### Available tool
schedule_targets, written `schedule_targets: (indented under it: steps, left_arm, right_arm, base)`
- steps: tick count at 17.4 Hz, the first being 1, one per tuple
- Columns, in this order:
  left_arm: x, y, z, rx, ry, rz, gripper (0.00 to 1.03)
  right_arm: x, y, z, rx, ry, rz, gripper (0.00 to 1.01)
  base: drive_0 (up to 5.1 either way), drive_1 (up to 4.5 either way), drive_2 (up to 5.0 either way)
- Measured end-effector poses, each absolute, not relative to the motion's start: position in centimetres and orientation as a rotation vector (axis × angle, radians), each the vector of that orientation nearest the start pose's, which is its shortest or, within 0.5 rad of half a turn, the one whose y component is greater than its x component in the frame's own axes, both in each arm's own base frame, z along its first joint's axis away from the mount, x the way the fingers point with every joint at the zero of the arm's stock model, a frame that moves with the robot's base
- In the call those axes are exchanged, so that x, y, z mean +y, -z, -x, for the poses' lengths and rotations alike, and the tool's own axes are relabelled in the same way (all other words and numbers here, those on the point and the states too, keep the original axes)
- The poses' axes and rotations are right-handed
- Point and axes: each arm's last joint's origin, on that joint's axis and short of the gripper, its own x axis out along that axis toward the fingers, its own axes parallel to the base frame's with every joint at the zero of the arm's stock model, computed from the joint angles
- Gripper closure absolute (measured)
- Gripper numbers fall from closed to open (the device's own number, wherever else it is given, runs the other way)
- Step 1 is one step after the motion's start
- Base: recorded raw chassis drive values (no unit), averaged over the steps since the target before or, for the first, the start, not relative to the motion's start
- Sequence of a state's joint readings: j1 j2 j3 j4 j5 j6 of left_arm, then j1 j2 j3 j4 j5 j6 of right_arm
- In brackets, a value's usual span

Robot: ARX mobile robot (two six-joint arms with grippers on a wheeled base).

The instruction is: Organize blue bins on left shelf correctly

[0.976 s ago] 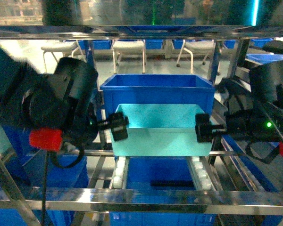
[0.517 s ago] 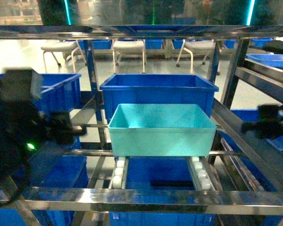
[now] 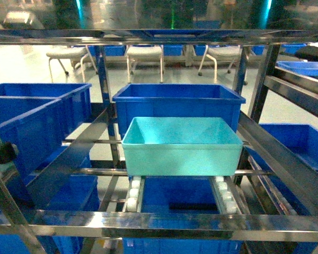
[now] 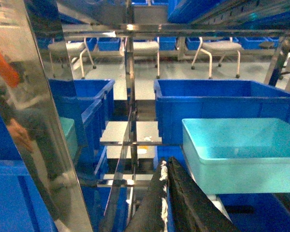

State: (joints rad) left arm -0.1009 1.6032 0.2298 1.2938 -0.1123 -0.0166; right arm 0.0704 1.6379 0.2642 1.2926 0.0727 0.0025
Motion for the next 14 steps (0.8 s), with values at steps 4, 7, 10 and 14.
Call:
schedule_targets:
  steps: [4,7,10,14]
  left_arm:
    - [0.1,-14.7,-17.7,0.032,-0.010,0.016,1.01]
    - [0.0,-16.5,-15.8,-0.001,-0.003,0.016,1.01]
    - [0.0,-16.5,-15.3,0.003,-0.003,0.016,1.01]
    - [0.0,-16.1,-14.8,0.021,-0.004,0.016,1.01]
  right_arm:
    - [0.0,-14.8,-18.3,0.030,0.000,-0.002,0.99]
    - [0.0,-16.5,-16.1,-0.003,-0.001,-0.002,0.99]
    - [0.0,-16.5,-15.7,0.002,-0.001,-0.002,0.99]
    - [0.0,-16.1,-15.1,0.021,-0.001,-0.002,0.99]
  base:
    - [0.0,0.00,0.0]
    - [0.0,0.00,0.0]
    - [0.0,0.00,0.0]
    - [0.0,0.00,0.0]
